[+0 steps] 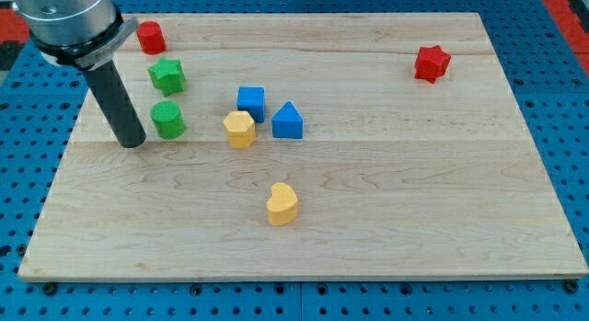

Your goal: Nudge the green circle

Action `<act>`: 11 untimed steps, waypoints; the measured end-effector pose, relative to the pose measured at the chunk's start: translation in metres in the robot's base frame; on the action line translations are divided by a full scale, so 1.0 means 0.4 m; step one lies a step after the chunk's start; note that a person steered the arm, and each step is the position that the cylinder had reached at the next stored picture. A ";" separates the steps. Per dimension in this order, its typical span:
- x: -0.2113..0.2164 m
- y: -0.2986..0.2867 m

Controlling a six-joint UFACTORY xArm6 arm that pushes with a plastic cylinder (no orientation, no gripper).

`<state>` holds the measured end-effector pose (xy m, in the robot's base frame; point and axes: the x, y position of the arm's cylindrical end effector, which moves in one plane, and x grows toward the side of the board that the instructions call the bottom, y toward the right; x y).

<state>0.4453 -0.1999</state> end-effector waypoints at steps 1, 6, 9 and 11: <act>0.003 0.003; -0.005 0.050; -0.163 0.017; -0.277 0.197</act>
